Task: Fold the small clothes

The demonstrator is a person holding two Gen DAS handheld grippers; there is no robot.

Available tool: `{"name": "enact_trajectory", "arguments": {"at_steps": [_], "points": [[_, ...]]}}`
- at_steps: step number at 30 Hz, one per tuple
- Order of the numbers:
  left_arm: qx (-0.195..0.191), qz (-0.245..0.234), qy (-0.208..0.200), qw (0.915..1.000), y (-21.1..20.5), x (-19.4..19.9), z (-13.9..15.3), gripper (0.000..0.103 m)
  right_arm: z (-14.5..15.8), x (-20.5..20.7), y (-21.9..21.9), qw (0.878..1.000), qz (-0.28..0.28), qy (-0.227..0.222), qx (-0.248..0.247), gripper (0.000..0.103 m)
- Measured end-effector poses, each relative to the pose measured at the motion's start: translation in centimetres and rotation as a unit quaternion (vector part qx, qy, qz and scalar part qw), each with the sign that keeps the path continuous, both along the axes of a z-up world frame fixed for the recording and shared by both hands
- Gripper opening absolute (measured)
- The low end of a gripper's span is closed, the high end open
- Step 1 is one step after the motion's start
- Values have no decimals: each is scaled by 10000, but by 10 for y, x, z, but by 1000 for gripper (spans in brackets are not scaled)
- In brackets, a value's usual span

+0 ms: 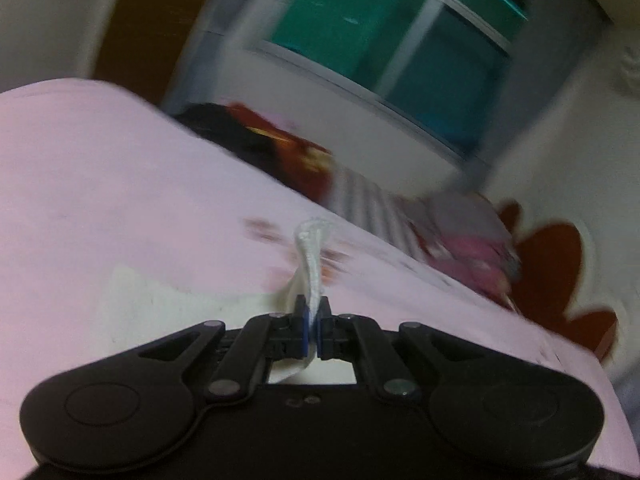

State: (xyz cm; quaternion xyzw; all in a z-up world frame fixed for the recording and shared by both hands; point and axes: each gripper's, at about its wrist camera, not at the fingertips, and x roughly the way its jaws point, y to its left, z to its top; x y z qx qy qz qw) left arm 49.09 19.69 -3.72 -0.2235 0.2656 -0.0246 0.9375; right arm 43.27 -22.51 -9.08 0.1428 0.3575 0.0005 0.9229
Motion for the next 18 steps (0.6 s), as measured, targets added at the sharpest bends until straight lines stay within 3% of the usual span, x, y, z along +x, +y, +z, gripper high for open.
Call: {"name": "enact_trajectory", "arguments": {"at_steps": [3,9,18], "points": [[330,-576,10,9978,-57,1,-3,3,2,-4,-10,9999,-100,-36,85,46],[829,-1505,212,9849,-157,0,-20,3,4,-13,-34,9992,-310,-72,230,46],[1070,-2291,435,9665,-242,-7,-41,3,3,-31,-73,9976,-576,-65,370,46]]}}
